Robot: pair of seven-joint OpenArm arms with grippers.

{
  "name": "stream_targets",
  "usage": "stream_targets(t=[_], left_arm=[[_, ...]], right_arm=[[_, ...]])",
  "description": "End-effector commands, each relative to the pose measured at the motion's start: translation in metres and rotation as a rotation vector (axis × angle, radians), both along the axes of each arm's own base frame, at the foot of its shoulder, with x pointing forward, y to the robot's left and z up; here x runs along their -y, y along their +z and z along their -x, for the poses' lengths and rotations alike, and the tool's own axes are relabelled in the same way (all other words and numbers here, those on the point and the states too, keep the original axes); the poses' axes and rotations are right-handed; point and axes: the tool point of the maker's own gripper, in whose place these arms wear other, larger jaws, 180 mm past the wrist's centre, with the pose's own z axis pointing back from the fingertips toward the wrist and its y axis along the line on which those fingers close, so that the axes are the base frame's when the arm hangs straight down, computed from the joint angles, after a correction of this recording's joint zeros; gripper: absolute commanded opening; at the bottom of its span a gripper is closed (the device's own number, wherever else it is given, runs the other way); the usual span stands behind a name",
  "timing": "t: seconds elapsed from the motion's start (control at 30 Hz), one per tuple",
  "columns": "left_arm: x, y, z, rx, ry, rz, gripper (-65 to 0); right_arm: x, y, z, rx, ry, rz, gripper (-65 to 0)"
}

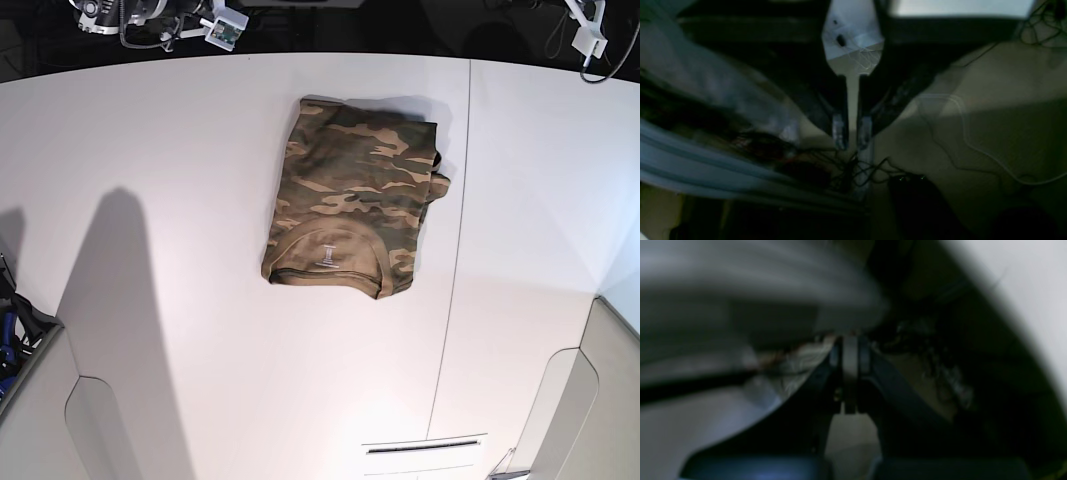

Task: Fold the T-shirt properly

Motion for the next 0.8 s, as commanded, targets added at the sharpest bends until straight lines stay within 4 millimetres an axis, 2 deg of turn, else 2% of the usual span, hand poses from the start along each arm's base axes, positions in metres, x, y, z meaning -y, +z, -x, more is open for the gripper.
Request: stream_targets(t=[0.0, 0.1, 0.2, 0.33, 0.47, 0.67, 0.77], left_arm=[[-0.006, 0.003, 0.008, -0.013, -0.021, -0.031, -59.2], [-0.012, -0.003, 0.031, -0.075, -0.058, -0.088, -59.2], [-0.002, -0.015, 0.054, -0.149, -0.157, -0.119, -59.2], [0.019, -0.042, 0.081, -0.235, -0.317, -0.157, -59.2], [0.022, -0.078, 0.115, -0.362, -0.456, -0.241, -59.2], [0.013, -0.129, 0.161, -0.589, -0.631, -0.336, -59.2], [0.016, -0.151, 0.169, -0.66, -0.69, -0.325, -59.2]], right_arm=[[0.003, 0.001, 0.01, -0.024, 0.005, -0.011, -65.0], [0.025, -0.015, 0.043, -0.128, 0.018, 0.056, -65.0], [0.052, -0.036, 0.07, -0.23, 0.015, 0.14, -65.0], [0.086, -0.064, 0.107, -0.376, -0.014, 0.247, -65.0], [0.111, -0.087, 0.14, -0.506, -0.059, 0.336, -65.0], [0.147, -0.124, 0.169, -0.615, -0.134, 0.552, -65.0], [0.155, -0.137, 0.175, -0.673, -0.172, 0.641, -65.0]])
